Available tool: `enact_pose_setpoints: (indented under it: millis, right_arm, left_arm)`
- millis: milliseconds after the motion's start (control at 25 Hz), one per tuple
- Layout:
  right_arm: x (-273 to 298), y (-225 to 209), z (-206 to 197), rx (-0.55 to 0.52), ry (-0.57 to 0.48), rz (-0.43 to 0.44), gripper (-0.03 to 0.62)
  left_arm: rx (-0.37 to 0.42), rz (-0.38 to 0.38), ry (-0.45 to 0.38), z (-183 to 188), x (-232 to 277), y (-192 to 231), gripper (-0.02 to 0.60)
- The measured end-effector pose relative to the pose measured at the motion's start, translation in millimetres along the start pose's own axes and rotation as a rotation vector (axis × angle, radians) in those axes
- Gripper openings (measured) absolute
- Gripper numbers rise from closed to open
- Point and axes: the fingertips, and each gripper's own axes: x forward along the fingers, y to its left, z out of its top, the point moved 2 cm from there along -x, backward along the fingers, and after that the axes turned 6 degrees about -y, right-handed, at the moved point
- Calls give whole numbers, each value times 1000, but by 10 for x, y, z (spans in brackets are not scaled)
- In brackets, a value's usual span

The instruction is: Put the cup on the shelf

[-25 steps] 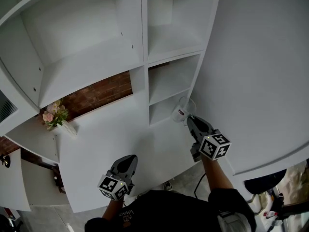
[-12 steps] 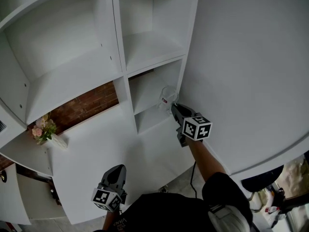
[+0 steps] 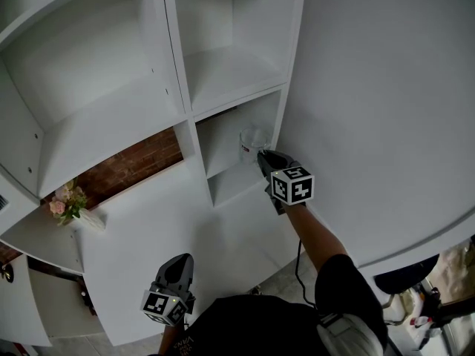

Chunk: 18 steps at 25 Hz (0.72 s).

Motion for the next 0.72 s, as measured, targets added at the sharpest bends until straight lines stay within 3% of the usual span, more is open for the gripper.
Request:
enact_pose_setpoints:
  millis: [240, 720]
  right_arm:
    - [144, 27, 41, -94, 53, 5, 41]
    - [386, 5, 76, -106, 110, 22, 41]
  left_arm:
    - [-5, 1, 2, 23, 34, 46, 8]
    - [-4, -18, 4, 31, 116, 74, 8]
